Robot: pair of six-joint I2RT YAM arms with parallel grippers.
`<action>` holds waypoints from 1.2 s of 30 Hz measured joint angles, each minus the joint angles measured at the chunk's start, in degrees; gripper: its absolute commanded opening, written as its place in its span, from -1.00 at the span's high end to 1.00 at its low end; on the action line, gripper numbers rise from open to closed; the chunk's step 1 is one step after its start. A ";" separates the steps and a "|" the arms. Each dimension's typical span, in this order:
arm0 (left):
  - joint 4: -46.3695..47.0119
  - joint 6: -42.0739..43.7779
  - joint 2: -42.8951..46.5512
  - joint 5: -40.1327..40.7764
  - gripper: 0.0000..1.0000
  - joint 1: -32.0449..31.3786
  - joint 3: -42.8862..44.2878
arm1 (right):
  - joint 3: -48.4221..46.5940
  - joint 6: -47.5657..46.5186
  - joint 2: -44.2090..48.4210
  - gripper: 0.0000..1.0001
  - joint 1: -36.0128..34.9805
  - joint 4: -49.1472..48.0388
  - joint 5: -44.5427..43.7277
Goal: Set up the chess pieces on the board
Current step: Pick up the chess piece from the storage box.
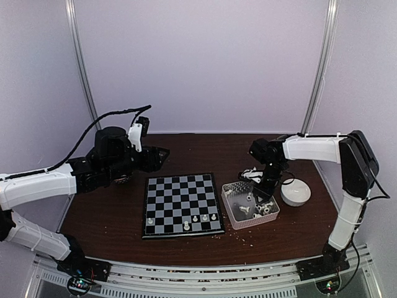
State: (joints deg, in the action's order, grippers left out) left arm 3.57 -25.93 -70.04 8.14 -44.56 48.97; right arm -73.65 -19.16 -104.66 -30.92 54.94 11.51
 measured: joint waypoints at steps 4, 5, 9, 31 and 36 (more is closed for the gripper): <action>0.46 -0.39 0.11 0.00 -0.30 0.00 -0.61 | 0.55 -0.17 -1.14 0.24 -0.35 0.59 0.09; 0.61 -0.57 0.11 -0.02 -0.30 0.00 -0.85 | 0.59 -0.22 -1.44 0.25 -0.37 0.70 0.13; 0.85 -0.94 0.11 0.00 -0.30 0.00 -1.20 | 0.68 -0.59 -2.84 0.29 -0.66 1.01 0.42; 1.11 -1.07 0.13 0.00 -0.30 0.00 -1.68 | 0.66 -4.98 -4.35 0.39 -2.19 3.89 0.48; 1.11 -1.07 0.31 0.04 -0.30 0.00 -1.73 | -1.22 -6.08 -5.84 0.56 -2.19 4.72 0.00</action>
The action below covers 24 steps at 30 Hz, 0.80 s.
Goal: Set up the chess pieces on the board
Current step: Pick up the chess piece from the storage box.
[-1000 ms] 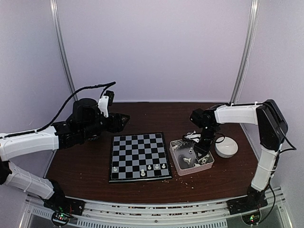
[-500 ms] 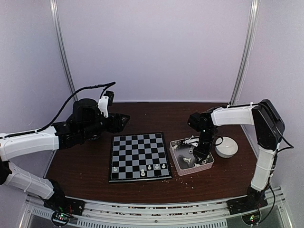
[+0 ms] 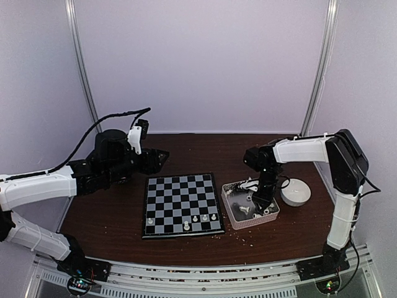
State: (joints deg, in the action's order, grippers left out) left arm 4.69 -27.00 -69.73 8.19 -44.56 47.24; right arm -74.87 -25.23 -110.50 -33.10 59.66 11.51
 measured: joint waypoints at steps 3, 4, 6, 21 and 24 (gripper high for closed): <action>0.02 -0.02 0.11 0.09 -0.30 0.00 -0.07 | -1.90 -0.09 -1.38 0.65 0.00 0.00 0.02; 0.02 -0.02 0.15 0.15 -0.30 0.00 -0.11 | -2.73 0.00 -1.95 0.67 0.00 -0.02 0.04; 0.02 -0.02 0.33 0.17 -0.30 0.00 -0.20 | -4.42 0.11 -2.99 0.71 0.00 -0.15 0.11; 0.04 -0.02 1.29 0.87 -0.30 0.00 -0.76 | -6.23 0.17 -3.89 0.59 0.39 -0.50 0.26; 0.04 -0.02 1.29 0.87 -0.30 0.00 -0.76 | -5.73 0.20 -3.89 0.59 0.42 -0.57 0.26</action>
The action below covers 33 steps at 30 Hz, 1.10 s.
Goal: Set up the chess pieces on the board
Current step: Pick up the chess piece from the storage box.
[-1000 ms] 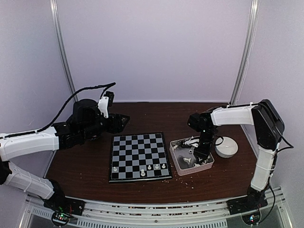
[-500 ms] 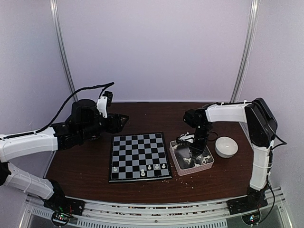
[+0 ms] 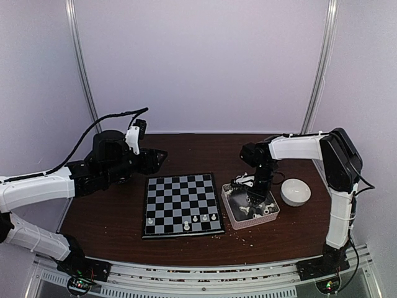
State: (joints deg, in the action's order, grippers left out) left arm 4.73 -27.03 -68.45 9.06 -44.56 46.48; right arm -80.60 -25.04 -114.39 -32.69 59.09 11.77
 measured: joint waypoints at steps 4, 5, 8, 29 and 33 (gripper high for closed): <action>0.00 0.00 0.00 0.00 -0.30 0.00 -0.02 | 0.24 0.22 0.07 0.60 0.00 0.04 -0.02; 0.00 0.00 0.00 0.00 -0.30 0.00 -0.02 | 0.26 0.37 0.09 0.64 0.04 0.02 -0.04; 0.00 0.00 0.00 0.00 -0.30 0.00 -0.02 | 0.63 0.90 0.33 0.77 0.22 -0.02 -0.13; 32.44 13.53 -6.78 3.91 -0.14 -7.50 -1.86 | -9.99 14.69 20.33 0.87 6.84 -8.59 32.39; 54.58 23.43 -18.71 5.70 -0.06 -15.02 -0.63 | -8.96 26.03 23.28 0.85 7.39 -21.33 40.37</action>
State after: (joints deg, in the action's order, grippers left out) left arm 59.31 -3.60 -87.15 14.76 -59.57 45.84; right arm -89.56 0.99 -91.11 -25.30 37.76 52.14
